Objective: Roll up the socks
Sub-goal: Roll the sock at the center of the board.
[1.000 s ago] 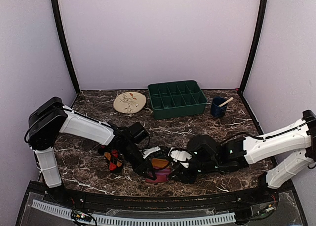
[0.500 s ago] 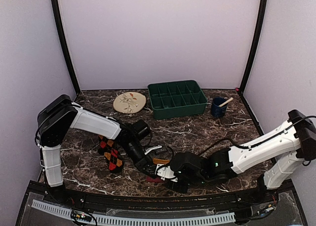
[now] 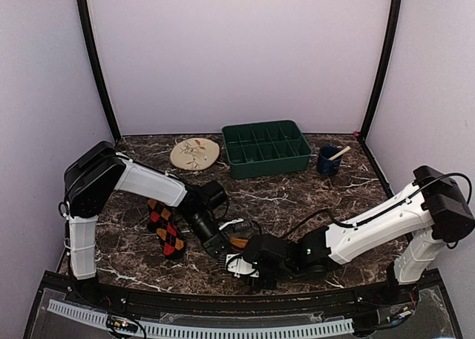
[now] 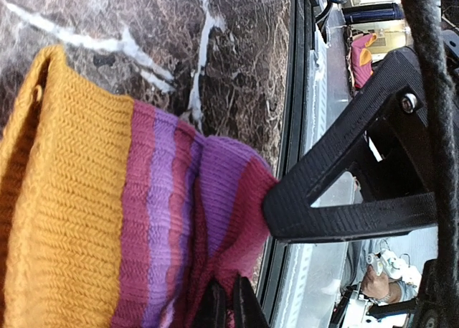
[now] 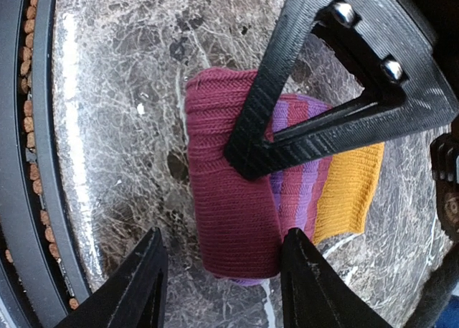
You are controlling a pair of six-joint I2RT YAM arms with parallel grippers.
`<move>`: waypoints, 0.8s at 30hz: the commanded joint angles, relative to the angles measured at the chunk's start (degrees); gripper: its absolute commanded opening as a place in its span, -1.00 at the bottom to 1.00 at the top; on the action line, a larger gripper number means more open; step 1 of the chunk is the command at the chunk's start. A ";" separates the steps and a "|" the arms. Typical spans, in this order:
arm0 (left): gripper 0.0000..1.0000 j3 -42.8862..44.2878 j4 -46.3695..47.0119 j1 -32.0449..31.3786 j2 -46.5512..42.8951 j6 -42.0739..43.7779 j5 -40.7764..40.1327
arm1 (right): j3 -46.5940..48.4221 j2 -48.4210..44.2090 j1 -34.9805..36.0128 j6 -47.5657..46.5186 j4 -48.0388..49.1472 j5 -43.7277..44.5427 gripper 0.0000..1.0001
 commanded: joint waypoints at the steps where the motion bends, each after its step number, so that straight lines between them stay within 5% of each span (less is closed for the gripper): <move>1: -1.00 1.60 -3.30 0.50 1.16 2.66 2.30 | 1.75 1.12 0.49 -2.85 0.92 0.95 0.00; 13: -1.00 2.87 -5.14 1.61 2.35 4.58 3.51 | 2.74 4.12 0.50 -4.72 -1.07 -2.09 -0.08; 24: -1.00 4.60 -6.46 1.99 3.59 5.78 5.07 | 3.55 7.47 -0.65 -5.11 -2.84 -2.06 -0.38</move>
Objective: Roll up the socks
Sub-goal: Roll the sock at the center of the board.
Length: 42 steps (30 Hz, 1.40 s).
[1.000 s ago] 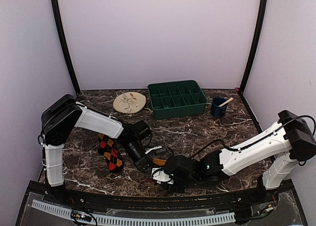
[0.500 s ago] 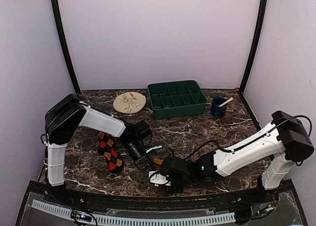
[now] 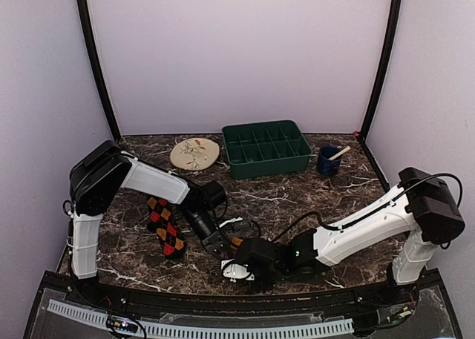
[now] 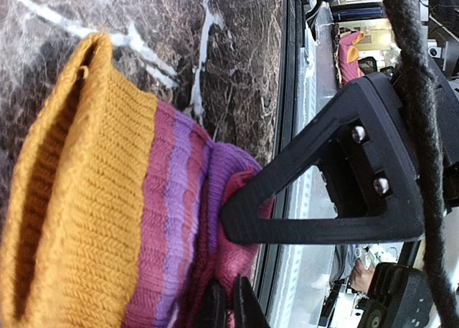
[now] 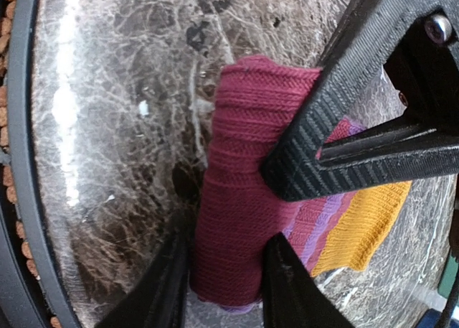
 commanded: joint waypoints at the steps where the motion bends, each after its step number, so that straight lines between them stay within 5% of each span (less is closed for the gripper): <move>1: -1.00 2.08 -1.76 0.42 0.62 1.86 1.83 | 0.83 2.47 -0.76 0.16 -2.08 -1.36 -0.43; 9: -0.98 2.14 -1.52 1.15 0.49 1.03 0.71 | 1.69 3.85 -4.50 3.02 -5.23 -5.66 -0.78; 20: -0.43 -3.92 11.16 5.36 -7.06 -8.21 -2.53 | 2.01 3.27 -9.39 8.07 -6.60 -16.49 -0.88; 42: -0.41 -20.97 32.44 7.80 -22.41 -21.17 -24.42 | -0.61 4.61 -20.00 16.32 -3.66 -40.31 -0.89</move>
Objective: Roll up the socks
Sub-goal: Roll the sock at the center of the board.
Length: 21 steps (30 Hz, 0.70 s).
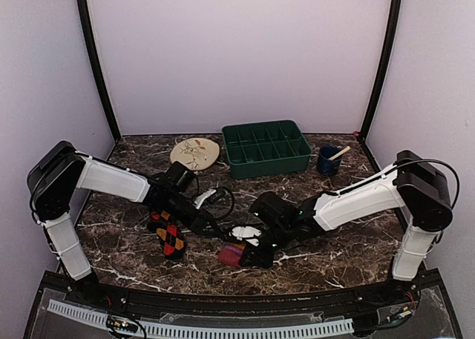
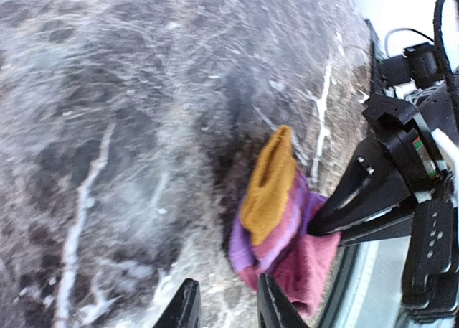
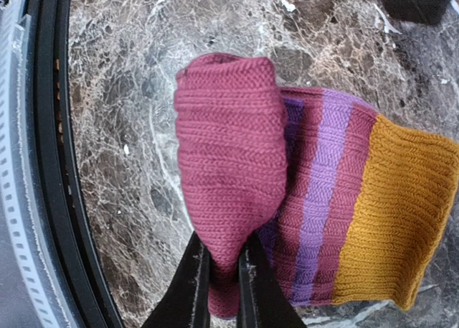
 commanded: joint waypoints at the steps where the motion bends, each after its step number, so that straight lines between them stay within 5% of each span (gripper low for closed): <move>1: -0.41 -4.53 6.66 -0.27 -5.65 -3.10 -7.10 | -2.27 3.25 -2.10 1.87 -4.16 -6.15 -0.89; 12: -0.35 -11.74 11.54 -8.77 -15.54 3.32 -21.36 | -1.78 5.60 -6.43 1.96 -6.02 -14.53 -0.89; 21: -0.34 -16.27 14.24 -13.76 -21.40 11.58 -23.31 | -1.62 7.03 -8.27 2.22 -6.29 -18.42 -0.89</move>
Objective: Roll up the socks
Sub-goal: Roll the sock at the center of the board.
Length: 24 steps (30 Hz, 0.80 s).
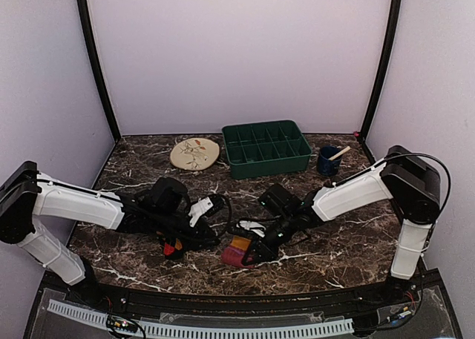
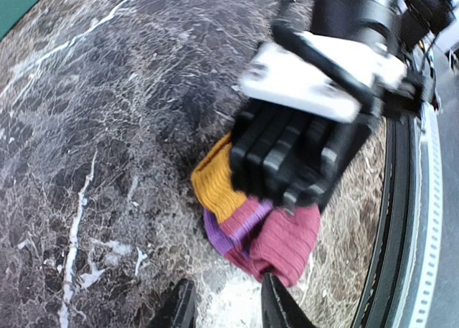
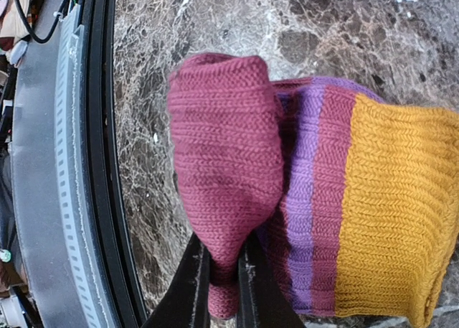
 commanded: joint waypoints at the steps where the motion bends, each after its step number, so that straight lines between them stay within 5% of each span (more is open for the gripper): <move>1: -0.33 -1.57 1.91 -2.27 -3.70 6.74 -1.53 | -1.44 3.14 -0.61 0.58 -7.20 -0.21 -0.89; 24: -0.28 4.60 -2.53 -14.51 4.47 24.70 -13.47 | 0.45 4.95 -1.18 -0.71 -10.43 -2.91 -0.89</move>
